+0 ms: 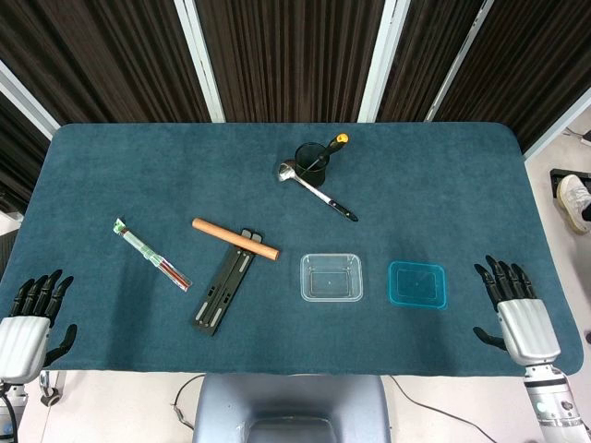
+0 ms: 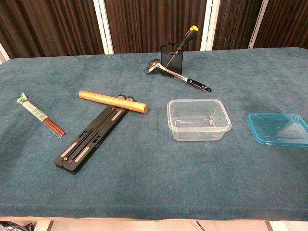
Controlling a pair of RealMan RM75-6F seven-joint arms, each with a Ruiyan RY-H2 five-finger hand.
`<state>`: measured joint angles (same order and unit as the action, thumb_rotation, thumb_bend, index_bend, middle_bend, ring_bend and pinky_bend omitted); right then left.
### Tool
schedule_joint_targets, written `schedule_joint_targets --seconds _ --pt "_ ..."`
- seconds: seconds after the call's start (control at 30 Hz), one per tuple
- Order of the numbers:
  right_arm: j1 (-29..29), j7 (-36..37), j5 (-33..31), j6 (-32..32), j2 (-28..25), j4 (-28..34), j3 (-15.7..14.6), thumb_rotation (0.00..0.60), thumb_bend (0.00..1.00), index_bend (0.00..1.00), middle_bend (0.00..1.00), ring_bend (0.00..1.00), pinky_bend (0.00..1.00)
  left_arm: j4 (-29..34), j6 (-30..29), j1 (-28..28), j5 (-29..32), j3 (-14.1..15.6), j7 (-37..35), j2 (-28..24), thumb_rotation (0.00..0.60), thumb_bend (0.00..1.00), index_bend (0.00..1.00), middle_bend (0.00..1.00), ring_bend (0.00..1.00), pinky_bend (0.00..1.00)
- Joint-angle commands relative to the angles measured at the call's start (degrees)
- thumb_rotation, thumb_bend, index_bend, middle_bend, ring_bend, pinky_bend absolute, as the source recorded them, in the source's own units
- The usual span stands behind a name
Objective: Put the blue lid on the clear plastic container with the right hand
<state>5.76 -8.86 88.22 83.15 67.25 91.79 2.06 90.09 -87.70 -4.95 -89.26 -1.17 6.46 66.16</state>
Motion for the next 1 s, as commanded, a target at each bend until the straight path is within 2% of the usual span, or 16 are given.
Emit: schedule_joint_targets --seconds 0.03,0.2,0.3,0.43,0.53,0.67,0.8,1.0 --pt "-0.03 -0.27 -0.12 0.01 0.09 -0.07 0.01 0.600 0.14 0.00 0.00 0.00 0.00 0.13 -0.27 0.10 -0.39 0.08 -0.12 -0.01 0.600 0.42 0.00 0.00 0.00 0.07" --pt "0.23 0.76 -1.47 -0.99 0.08 -0.07 0.39 0.600 0.14 0.00 0.00 0.00 0.00 0.24 0.78 -0.44 -0.83 0.37 -0.11 0.11 0.600 0.42 0.00 0.00 0.00 0.07" --pt "1.97 1.98 -4.06 -4.84 0.49 -0.88 1.30 0.600 0.14 0.00 0.00 0.00 0.00 0.34 1.24 -0.87 -1.04 0.28 -0.67 0.03 0.600 0.42 0.00 0.00 0.00 0.07" --pt "7.23 5.42 -9.58 -16.82 -0.16 -2.52 2.72 0.600 0.14 0.00 0.00 0.00 0.00 0.03 2.17 -1.38 -1.03 0.33 -1.97 -0.24 0.600 0.42 0.00 0.00 0.00 0.07" --pt "12.58 9.68 -14.52 -28.80 -1.26 -4.26 4.05 0.600 0.14 0.00 0.00 0.00 0.00 -0.24 2.69 -1.71 -0.90 0.27 -2.88 -0.53 0.600 0.42 0.00 0.00 0.00 0.07" --pt "17.82 8.12 -18.18 -37.99 -1.22 -7.23 4.61 0.600 0.14 0.00 0.00 0.00 0.00 -0.37 2.93 -1.61 -0.78 0.56 -3.37 -0.79 0.600 0.42 0.00 0.00 0.00 0.07" --pt "22.28 5.92 -22.32 -44.63 -0.55 -8.71 5.10 0.600 0.14 0.00 0.00 0.00 0.00 -0.12 2.24 -1.28 -0.93 0.61 -3.34 -0.97 0.600 0.42 0.00 0.00 0.00 0.07" --pt "26.36 4.56 -27.45 -49.18 0.62 -10.43 5.60 0.600 0.14 0.00 0.00 0.00 0.00 -0.19 2.40 -1.30 -1.15 0.87 -3.25 -0.89 0.600 0.42 0.00 0.00 0.00 0.07"
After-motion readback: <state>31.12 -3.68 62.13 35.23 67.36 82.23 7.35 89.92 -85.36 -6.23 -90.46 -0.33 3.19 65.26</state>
